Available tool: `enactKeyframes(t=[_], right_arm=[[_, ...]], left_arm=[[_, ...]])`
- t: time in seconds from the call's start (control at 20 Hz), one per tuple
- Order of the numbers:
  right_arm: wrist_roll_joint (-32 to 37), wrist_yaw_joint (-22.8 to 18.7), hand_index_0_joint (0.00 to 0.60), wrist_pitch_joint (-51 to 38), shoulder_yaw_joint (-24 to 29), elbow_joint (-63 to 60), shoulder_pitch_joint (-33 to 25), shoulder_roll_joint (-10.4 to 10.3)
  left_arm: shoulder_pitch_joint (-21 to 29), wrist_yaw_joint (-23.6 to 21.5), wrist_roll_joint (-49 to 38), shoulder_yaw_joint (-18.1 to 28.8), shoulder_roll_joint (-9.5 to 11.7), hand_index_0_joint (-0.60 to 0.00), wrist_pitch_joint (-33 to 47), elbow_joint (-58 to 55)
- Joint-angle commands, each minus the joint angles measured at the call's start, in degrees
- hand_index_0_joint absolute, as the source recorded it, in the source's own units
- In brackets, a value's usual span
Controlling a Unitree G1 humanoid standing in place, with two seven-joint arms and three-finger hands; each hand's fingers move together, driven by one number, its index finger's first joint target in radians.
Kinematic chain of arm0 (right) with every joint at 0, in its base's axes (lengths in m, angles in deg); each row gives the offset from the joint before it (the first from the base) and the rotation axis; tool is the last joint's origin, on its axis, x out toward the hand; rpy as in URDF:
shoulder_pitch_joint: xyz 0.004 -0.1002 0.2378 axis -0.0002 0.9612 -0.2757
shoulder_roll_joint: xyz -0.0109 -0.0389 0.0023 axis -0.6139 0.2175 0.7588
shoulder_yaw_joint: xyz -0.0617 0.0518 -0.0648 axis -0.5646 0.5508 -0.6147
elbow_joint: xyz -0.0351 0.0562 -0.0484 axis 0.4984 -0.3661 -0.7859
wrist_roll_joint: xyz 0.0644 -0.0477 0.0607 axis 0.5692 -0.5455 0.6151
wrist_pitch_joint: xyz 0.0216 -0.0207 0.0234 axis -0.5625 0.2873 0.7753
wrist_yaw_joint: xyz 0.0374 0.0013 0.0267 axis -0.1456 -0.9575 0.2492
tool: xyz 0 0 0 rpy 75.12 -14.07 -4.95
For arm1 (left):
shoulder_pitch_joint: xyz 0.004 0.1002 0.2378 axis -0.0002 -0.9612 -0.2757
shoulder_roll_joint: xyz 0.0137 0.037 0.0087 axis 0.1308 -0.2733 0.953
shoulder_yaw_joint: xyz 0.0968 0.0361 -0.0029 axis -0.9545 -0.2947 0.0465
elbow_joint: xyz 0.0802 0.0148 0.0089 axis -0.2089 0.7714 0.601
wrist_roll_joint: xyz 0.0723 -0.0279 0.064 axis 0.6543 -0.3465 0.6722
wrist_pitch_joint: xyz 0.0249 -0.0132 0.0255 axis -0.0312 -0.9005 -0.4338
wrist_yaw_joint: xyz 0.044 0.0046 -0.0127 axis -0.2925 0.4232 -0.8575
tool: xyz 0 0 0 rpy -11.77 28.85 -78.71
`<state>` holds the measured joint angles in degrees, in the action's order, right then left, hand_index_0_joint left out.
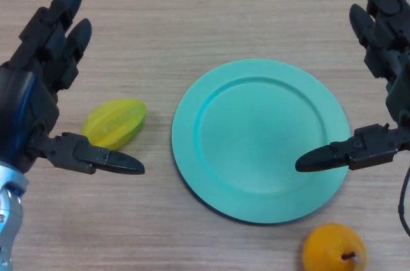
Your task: Pick up the yellow starfruit and place it on the plate
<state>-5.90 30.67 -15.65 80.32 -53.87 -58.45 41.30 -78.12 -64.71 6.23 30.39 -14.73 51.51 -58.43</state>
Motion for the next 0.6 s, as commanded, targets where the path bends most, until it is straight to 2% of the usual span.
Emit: enactKeyframes(t=[0.05,0.45,0.6], right_arm=[[-0.23,-1.21,0.0,-6.24,1.07,3.11,-1.72,1.14],[0.63,-2.3,0.0,-4.06,-0.49,4.7,-2.64,0.21],[0.7,-2.44,0.0,-4.33,-0.6,5.56,-1.47,0.2]], left_arm=[[1.82,0.05,-1.2,4.45,2.5,0.0,7.49,-2.82],[2.15,-1.03,-0.34,4.29,2.63,0.0,7.26,-1.4],[4.39,-0.74,2.94,4.46,3.91,0.0,13.51,7.82]])
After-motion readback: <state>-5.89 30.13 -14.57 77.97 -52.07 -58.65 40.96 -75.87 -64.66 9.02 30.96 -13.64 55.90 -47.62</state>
